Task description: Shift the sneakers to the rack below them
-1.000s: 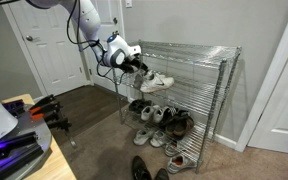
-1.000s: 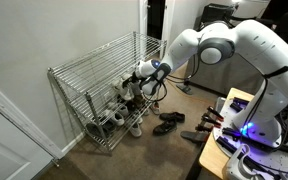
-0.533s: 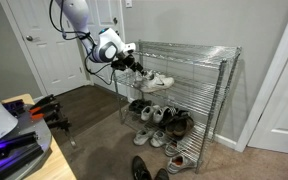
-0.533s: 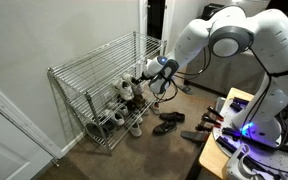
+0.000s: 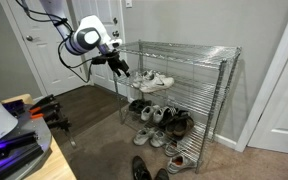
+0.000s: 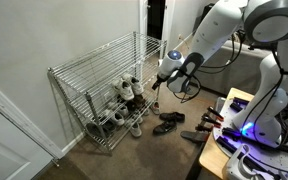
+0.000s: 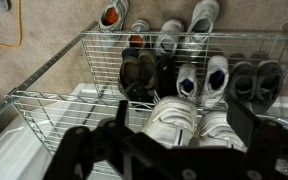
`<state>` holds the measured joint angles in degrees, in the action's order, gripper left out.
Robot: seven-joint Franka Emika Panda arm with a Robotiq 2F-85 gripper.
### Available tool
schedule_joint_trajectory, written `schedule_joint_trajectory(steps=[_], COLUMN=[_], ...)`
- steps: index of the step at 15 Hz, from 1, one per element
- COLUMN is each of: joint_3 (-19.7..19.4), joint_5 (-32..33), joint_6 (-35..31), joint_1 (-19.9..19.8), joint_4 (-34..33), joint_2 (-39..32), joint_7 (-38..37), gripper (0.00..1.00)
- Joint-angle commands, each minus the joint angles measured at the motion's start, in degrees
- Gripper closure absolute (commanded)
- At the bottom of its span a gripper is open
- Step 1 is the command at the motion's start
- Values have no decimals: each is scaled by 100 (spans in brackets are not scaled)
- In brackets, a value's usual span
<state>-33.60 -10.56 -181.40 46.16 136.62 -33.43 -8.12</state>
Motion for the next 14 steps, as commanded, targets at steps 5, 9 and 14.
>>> schedule_joint_trajectory(steps=[5,9,14], joint_3=[-49,-48,-48], joint_5=[423,420,419], joint_6=[-10,-8,-8], joint_1=[38,46,46], joint_4=[436,376,368], joint_2=[472,382,374], joint_7=[-120,-125,-125], gripper=[0,0,0])
